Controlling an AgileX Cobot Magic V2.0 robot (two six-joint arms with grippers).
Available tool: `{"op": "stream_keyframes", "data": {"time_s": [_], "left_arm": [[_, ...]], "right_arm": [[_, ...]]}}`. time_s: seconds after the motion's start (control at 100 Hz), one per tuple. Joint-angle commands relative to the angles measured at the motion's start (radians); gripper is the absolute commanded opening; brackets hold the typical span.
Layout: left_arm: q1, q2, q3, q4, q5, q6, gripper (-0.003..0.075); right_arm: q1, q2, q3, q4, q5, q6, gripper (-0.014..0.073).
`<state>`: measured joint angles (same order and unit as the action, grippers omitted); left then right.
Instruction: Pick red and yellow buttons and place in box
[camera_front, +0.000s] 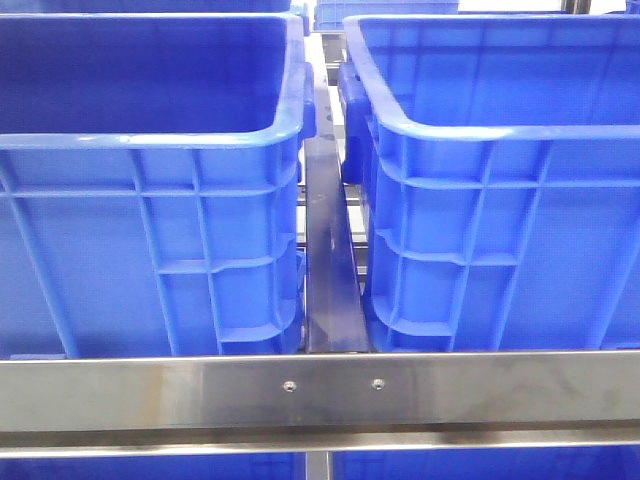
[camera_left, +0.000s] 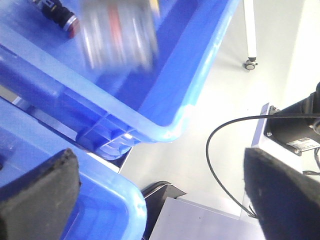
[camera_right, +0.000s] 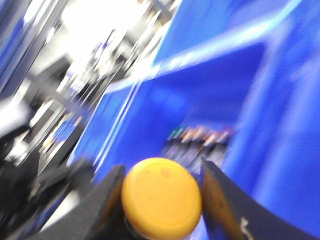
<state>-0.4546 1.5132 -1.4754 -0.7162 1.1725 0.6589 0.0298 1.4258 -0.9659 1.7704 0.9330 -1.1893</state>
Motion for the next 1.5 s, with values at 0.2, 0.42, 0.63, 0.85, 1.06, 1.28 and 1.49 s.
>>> {"op": "stream_keyframes", "data": {"time_s": [0.2,0.42,0.63,0.85,1.06,1.28,1.49], "left_arm": [[-0.008,-0.034,-0.037,-0.061,-0.013,0.000,0.0628],[-0.008,-0.034,-0.037,-0.061,-0.011,0.000,0.0628],[-0.008,-0.034,-0.037,-0.061,-0.011,0.000,0.0628],[-0.008,-0.034,-0.037,-0.061,-0.011,0.000,0.0628],[-0.008,-0.034,-0.037,-0.063,-0.013,-0.007,0.0628],[-0.008,-0.034,-0.037,-0.063,-0.013,-0.010,0.0628],[-0.008,-0.034,-0.037,-0.063,-0.013,-0.010,0.0628]], "right_arm": [[-0.171,-0.035,-0.118,-0.149,-0.209,-0.061,0.0212],[-0.164,-0.022,-0.136,-0.229,-0.529,-0.172,0.0212],[-0.164,0.079,-0.147,-0.229,-0.630,-0.253,0.0212],[-0.164,0.238,-0.211,-0.229,-0.631,-0.262,0.0212],[-0.164,0.348,-0.286,-0.229,-0.634,-0.264,0.0212],[-0.164,0.396,-0.318,-0.229,-0.637,-0.264,0.0229],[-0.164,0.396,-0.318,-0.229,-0.633,-0.264,0.0447]]}}
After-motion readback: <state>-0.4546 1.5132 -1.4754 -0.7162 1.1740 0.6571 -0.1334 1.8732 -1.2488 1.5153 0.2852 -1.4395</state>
